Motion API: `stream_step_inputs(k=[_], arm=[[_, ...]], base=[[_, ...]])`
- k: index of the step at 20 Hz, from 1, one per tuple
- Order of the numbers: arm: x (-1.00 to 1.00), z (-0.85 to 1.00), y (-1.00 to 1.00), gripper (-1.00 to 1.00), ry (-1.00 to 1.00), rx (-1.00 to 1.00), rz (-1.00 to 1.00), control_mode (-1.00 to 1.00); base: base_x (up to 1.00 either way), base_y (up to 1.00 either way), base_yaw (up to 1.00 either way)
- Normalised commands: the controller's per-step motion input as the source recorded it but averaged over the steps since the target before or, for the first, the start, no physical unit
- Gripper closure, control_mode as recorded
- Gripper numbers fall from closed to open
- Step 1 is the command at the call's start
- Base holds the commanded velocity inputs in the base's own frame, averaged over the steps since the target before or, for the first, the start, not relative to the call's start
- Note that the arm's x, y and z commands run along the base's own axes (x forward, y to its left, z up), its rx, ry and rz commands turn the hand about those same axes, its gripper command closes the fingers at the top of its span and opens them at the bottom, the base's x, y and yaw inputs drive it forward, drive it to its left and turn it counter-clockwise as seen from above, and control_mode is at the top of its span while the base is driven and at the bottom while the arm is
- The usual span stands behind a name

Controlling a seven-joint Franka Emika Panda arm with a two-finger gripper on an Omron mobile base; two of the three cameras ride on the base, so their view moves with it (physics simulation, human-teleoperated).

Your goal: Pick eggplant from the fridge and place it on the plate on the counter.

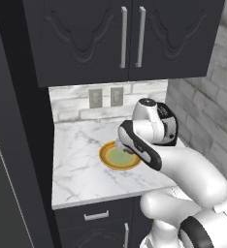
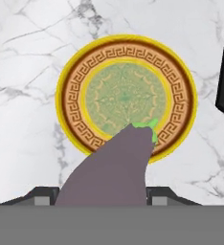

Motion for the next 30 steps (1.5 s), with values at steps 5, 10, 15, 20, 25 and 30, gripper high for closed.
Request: stream_step_inputs(k=[5, 10, 15, 20, 25, 30], arm=[[0.45, -0.08, 0.00, 1.00, 0.00, 0.00, 0.00, -1.00], [0.38, -0.21, 0.00, 1.00, 0.00, 0.00, 0.00, -1.00], [0.38, -0.35, 0.00, 1.00, 0.01, 0.00, 0.00, -1.00], [0.32, -0.35, 0.00, 1.00, 0.04, 0.00, 0.00, -1.00], [0.23, -0.25, 0.00, 1.00, 0.06, 0.00, 0.00, -1.00], [0.18, -0.22, 0.00, 1.00, 0.06, 0.00, 0.00, -1.00]], base=[[0.00, 0.00, 0.00], [0.00, 0.00, 0.00], [0.00, 0.00, 0.00], [0.00, 0.00, 0.00], [0.00, 0.00, 0.00], [0.00, 0.00, 0.00]])
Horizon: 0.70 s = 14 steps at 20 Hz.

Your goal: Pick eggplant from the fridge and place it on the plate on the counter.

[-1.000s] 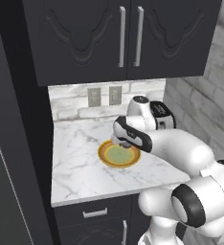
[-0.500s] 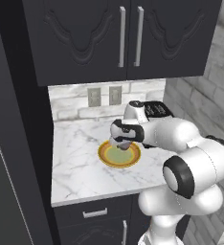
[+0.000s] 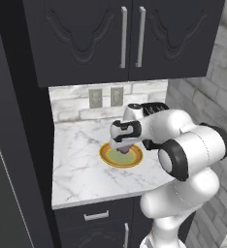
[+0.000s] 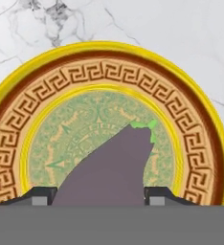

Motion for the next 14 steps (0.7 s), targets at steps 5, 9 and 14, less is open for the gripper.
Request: stream_step_inputs(k=[5, 9, 14], arm=[[0.17, -0.22, 0.00, 1.00, 0.05, 0.00, 0.00, -1.00], [0.11, -0.11, 0.00, -1.00, 0.03, 0.00, 0.00, -1.00], [0.00, 0.00, 0.00, -1.00, 0.00, 0.00, 0.00, -1.00]], base=[[0.00, 0.00, 0.00], [0.00, 0.00, 0.00], [0.00, 0.00, 0.00]])
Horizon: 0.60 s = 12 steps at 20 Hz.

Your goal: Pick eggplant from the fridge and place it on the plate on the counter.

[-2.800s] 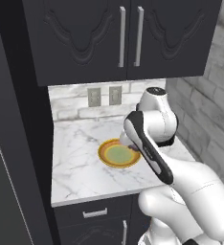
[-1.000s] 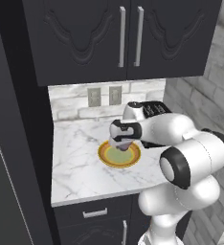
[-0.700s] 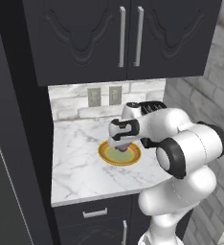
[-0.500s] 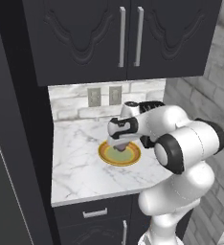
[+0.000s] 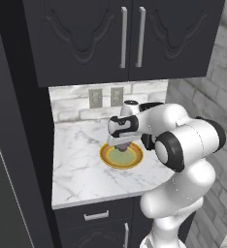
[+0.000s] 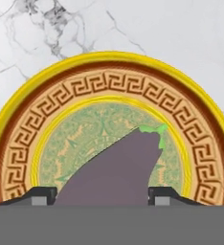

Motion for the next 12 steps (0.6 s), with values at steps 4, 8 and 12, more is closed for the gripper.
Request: stream_step_inputs(k=[4, 8, 12], arm=[[0.00, 0.00, 0.00, -1.00, 0.00, 0.00, 0.00, -1.00], [0.00, 0.00, 0.00, -1.00, 0.00, 0.00, 0.00, -1.00], [-0.02, 0.00, 0.00, -1.00, 0.00, 0.00, 0.00, -1.00]], base=[[0.00, 0.00, 0.00], [0.00, 0.00, 0.00], [0.00, 0.00, 0.00]])
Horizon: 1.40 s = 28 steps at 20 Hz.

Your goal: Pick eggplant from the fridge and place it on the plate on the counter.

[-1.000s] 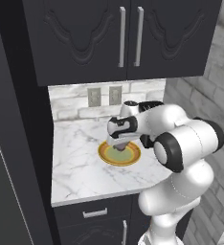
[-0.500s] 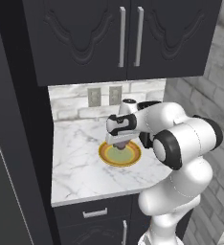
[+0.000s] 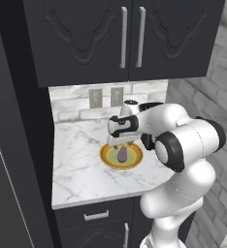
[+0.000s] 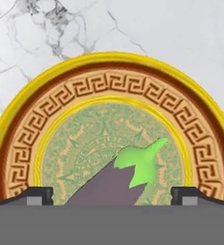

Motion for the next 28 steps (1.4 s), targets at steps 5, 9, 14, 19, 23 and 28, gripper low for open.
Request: stream_step_inputs(k=[5, 9, 14, 19, 23, 28], arm=[[-0.07, 0.10, 0.00, -1.00, 0.00, 0.00, 0.00, -1.00], [-0.31, 0.34, 0.00, -1.00, 0.00, 0.00, -0.03, -1.00], [-0.69, 0.43, 0.00, -1.00, 0.00, 0.00, -0.05, -1.00], [-0.81, 0.25, -0.05, -1.00, 0.00, 0.00, -0.07, -1.00], [-0.84, 0.11, -0.12, -1.00, 0.00, 0.00, -0.06, -1.00], [-0.98, 0.32, -0.25, -1.00, 0.00, 0.00, -0.09, -1.00]], base=[[0.00, 0.00, 0.00], [0.00, 0.00, 0.00], [0.00, 0.00, 0.00], [0.00, 0.00, 0.00], [0.00, 0.00, 0.00], [0.00, 0.00, 0.00]])
